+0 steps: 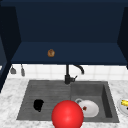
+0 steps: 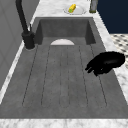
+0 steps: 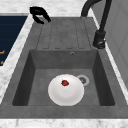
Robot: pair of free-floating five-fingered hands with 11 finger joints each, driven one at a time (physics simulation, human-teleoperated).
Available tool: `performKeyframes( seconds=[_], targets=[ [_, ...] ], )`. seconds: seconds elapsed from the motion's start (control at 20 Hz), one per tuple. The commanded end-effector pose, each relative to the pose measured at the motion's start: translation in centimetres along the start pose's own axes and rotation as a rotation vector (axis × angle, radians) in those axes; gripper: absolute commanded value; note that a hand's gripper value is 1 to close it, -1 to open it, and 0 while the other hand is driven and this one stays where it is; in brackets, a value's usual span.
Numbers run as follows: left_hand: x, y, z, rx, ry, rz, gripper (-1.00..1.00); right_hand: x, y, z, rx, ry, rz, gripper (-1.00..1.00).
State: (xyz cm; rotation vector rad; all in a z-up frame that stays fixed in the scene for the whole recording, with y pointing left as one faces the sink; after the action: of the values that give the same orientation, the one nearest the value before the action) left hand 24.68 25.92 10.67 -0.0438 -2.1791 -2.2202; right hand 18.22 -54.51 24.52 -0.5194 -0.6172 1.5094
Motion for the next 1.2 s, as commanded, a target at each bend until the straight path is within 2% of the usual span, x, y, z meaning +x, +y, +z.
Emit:
performKeyframes(
  seconds=[0.0, 0.15, 0.2, 0.25, 0.75, 0.9, 1.0, 1.15],
  targets=[
    [0.0, 0.0, 0.0, 0.0, 0.0, 0.0, 0.0, -0.3, 0.3, -0.8, 0.037, -0.006, -0.002, -1.0],
    [0.0, 0.0, 0.0, 0.0, 0.0, 0.0, 0.0, -0.1, -0.4, -1.4, 0.047, 0.005, 0.002, -1.0],
    [0.0, 0.0, 0.0, 0.0, 0.0, 0.0, 0.0, 0.0, -0.6, -1.6, 0.049, 0.007, 0.003, 1.0],
    [0.0, 0.0, 0.0, 0.0, 0.0, 0.0, 0.0, 0.1, -0.9, -1.7, 0.041, 0.004, 0.027, 1.0],
    [0.0, 0.0, 0.0, 0.0, 0.0, 0.0, 0.0, 0.0, -2.3, -3.4, 0.057, 0.009, 0.014, 1.0],
    [0.0, 0.0, 0.0, 0.0, 0.0, 0.0, 0.0, 0.1, -2.2, -3.5, 0.032, 0.014, 0.008, 1.0],
    [0.0, 0.0, 0.0, 0.0, 0.0, 0.0, 0.0, 0.2, -2.6, -3.6, 0.055, 0.024, 0.014, 1.0],
    [0.0, 0.0, 0.0, 0.0, 0.0, 0.0, 0.0, -0.4, -2.5, -2.8, 0.017, 0.007, 0.004, 1.0]
  ],
)
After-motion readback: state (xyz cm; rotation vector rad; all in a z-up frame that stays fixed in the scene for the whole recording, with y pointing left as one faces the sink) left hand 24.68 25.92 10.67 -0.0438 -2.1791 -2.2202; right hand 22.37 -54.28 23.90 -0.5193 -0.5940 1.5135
